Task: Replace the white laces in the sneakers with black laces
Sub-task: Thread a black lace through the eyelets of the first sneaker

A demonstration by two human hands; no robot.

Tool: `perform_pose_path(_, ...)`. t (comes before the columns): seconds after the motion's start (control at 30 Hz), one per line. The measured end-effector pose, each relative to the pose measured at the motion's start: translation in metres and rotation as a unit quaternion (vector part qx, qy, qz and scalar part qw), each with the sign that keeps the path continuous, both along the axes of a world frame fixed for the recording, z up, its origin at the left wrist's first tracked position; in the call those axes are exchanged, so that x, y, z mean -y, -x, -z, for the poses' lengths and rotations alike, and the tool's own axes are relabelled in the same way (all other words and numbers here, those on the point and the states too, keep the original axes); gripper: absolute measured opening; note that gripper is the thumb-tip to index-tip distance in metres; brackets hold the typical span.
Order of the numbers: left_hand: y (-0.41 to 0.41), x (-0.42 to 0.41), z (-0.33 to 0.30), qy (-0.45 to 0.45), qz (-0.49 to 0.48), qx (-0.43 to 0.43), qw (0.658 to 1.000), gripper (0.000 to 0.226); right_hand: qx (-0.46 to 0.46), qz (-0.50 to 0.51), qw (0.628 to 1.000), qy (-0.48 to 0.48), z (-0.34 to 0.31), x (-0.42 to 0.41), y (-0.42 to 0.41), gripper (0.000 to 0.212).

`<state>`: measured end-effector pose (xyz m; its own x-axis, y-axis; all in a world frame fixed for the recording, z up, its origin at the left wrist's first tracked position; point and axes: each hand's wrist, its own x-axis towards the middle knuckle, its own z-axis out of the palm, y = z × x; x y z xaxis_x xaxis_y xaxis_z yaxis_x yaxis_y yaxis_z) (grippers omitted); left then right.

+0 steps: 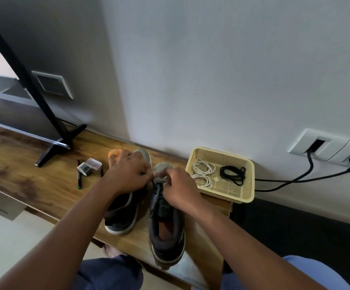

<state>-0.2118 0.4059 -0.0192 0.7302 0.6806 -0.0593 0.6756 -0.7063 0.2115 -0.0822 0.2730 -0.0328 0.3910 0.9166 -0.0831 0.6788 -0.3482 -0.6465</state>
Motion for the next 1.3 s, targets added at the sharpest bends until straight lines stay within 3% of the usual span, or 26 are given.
perform_pose_path(0.07,0.002,-0.003,-0.008,0.017,0.002,0.176,0.984,0.029,-0.055,-0.011,0.998,-0.033,-0.002,-0.004,0.002,0.034)
perform_pose_path(0.13,0.002,-0.001,-0.020,0.082,0.024,0.321,0.943,0.036,-0.147,-0.025,0.987,-0.055,-0.006,-0.011,0.005,0.027)
perform_pose_path(0.23,0.000,0.003,-0.038,0.171,-0.008,0.439,0.882,0.052,-0.289,-0.046,0.952,-0.083,-0.024,-0.013,0.013,0.007)
perform_pose_path(0.33,0.006,-0.004,-0.036,0.187,-0.090,0.436,0.876,0.061,-0.378,-0.051,0.914,-0.138,-0.047,-0.008,0.010,0.009)
perform_pose_path(0.5,0.020,-0.021,-0.016,0.141,-0.251,0.314,0.905,0.057,-0.418,-0.021,0.886,-0.201,-0.071,0.003,-0.016,0.026)
perform_pose_path(0.77,0.033,-0.030,-0.013,0.149,-0.372,0.362,0.842,0.051,-0.430,-0.005,0.872,-0.234,-0.081,0.012,-0.029,0.020)
perform_pose_path(0.97,0.049,-0.045,-0.009,0.218,-0.464,0.437,0.739,0.041,-0.439,-0.002,0.867,-0.237,-0.085,0.018,-0.044,0.020)
perform_pose_path(1.17,0.035,-0.039,-0.020,0.250,-0.394,0.560,0.685,0.045,-0.313,-0.018,0.938,-0.146,-0.080,0.020,-0.038,0.017)
perform_pose_path(1.3,0.041,-0.038,-0.038,0.356,-0.347,0.666,0.556,0.033,-0.245,-0.050,0.966,-0.062,-0.064,0.020,-0.032,0.012)
